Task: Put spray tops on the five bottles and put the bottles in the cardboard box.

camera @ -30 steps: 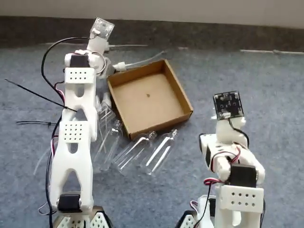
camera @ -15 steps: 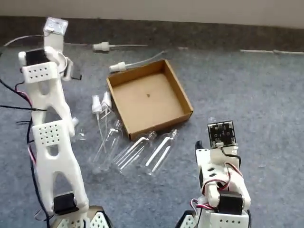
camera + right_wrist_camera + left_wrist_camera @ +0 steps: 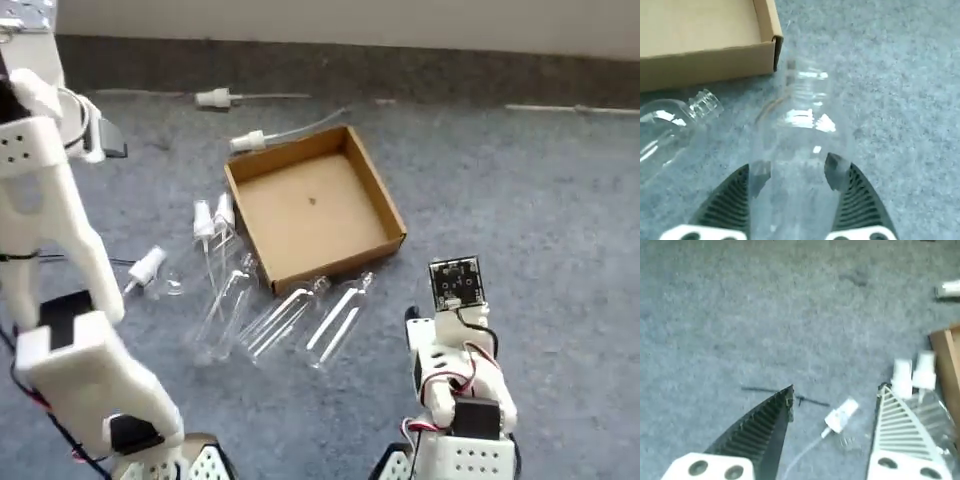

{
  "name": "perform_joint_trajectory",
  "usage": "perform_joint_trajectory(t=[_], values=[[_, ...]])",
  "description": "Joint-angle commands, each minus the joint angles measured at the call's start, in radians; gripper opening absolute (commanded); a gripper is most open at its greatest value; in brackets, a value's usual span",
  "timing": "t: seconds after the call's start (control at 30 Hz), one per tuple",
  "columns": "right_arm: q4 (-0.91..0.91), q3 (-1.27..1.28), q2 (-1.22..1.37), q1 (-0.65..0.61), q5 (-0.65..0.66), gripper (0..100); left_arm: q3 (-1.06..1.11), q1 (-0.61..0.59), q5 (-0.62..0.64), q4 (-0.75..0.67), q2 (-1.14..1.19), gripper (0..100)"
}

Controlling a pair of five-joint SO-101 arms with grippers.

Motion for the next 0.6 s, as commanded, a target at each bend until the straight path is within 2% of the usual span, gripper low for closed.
perform_joint_trajectory(t=[0.0, 0.33, 0.47, 0.57], values=[[-0.036, 0.136, -0.005, 0.004, 0.003, 0.6, 0.605, 0.088, 0.006, -0.055, -0.506, 25], [-0.036, 0.143, -0.005, 0.004, 0.006, 0.6, 1.761, 0.127, 0.026, -0.502, -1.48, 25], [-0.036, 0.143, -0.005, 0.004, 0.006, 0.6, 2.069, 0.125, 0.025, -0.611, -1.801, 25], [-0.036, 0.143, -0.005, 0.004, 0.006, 0.6, 2.229, 0.127, 0.025, -0.628, -2.018, 25]])
